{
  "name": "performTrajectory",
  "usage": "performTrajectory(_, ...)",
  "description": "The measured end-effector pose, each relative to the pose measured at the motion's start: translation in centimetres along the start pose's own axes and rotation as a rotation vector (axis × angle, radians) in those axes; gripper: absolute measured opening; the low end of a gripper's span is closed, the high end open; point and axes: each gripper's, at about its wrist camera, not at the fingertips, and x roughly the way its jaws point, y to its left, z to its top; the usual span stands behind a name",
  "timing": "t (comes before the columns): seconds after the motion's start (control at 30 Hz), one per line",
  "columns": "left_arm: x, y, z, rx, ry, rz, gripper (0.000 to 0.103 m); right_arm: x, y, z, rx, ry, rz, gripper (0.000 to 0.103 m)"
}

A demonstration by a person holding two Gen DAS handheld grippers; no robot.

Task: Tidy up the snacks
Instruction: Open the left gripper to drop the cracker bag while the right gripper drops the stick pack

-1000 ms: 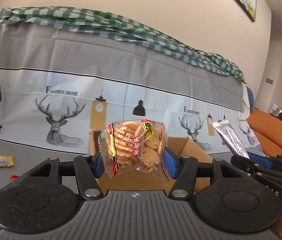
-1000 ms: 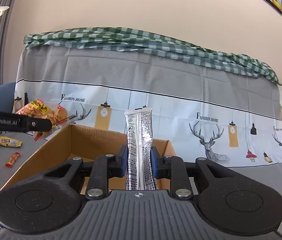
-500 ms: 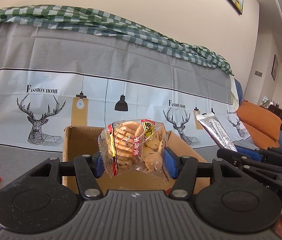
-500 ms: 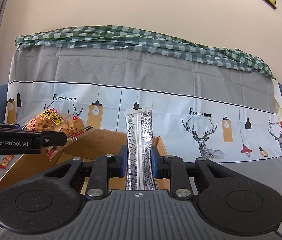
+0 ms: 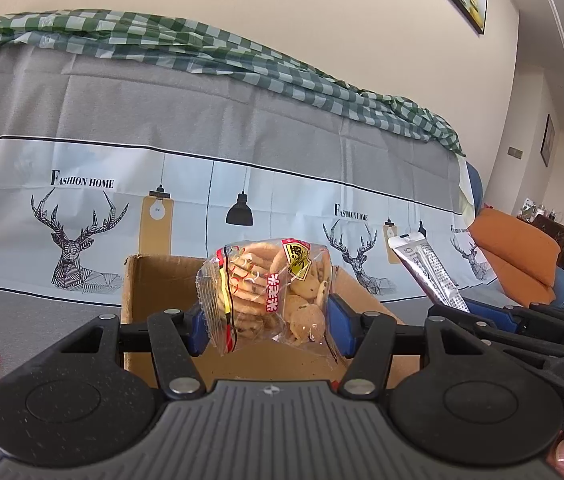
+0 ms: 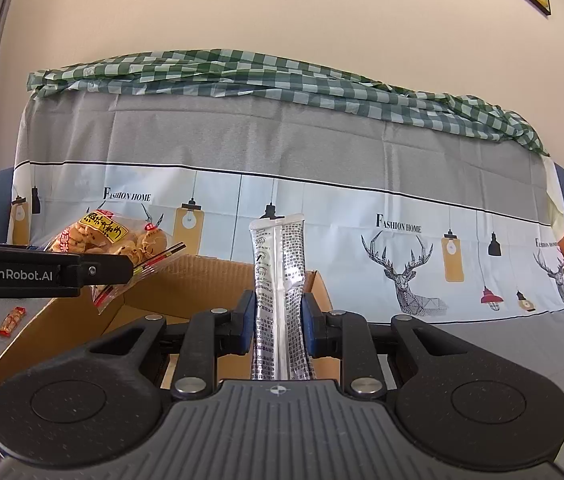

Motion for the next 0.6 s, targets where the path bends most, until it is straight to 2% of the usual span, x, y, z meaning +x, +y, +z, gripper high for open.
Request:
performTrajectory(0.23,0.0,0.1,0.1,-0.019,-0.004,-0.012,0.063,0.1,0.0,0.0,0.001,0.000,-0.006,0.025)
performTrajectory(0.3,0.0,0.2,0.2,-0.027,0.000,-0.021,0.065,0.2,0.0,0.0,0.003,0.004,-0.009,0.027)
performTrajectory(0.33,0.2,0.3,0.2,-0.035,0.011,-0.029,0.071,0.3,0.0,0.0,0.005,0.008,-0.012,0.027)
performTrajectory(0.37,0.2,0.4,0.3,-0.041,0.016,-0.033,0.077,0.4,0.1,0.0,0.008,0.012,-0.014,0.032)
performTrajectory(0.4,0.1,0.4,0.3,-0.039,0.010,-0.028,0.077,0.5,0.1,0.0,0.007,0.017,-0.024,0.046)
performTrajectory(0.47,-0.3,0.7,0.7,-0.037,-0.007,-0.018,0.079,0.6,0.3,0.2,0.009,0.010,-0.043,0.062)
performTrajectory(0.6,-1.0,2.3,1.1,-0.097,-0.016,0.014,0.079,0.7,0.6,0.6,0.051,0.018,-0.046,0.066)
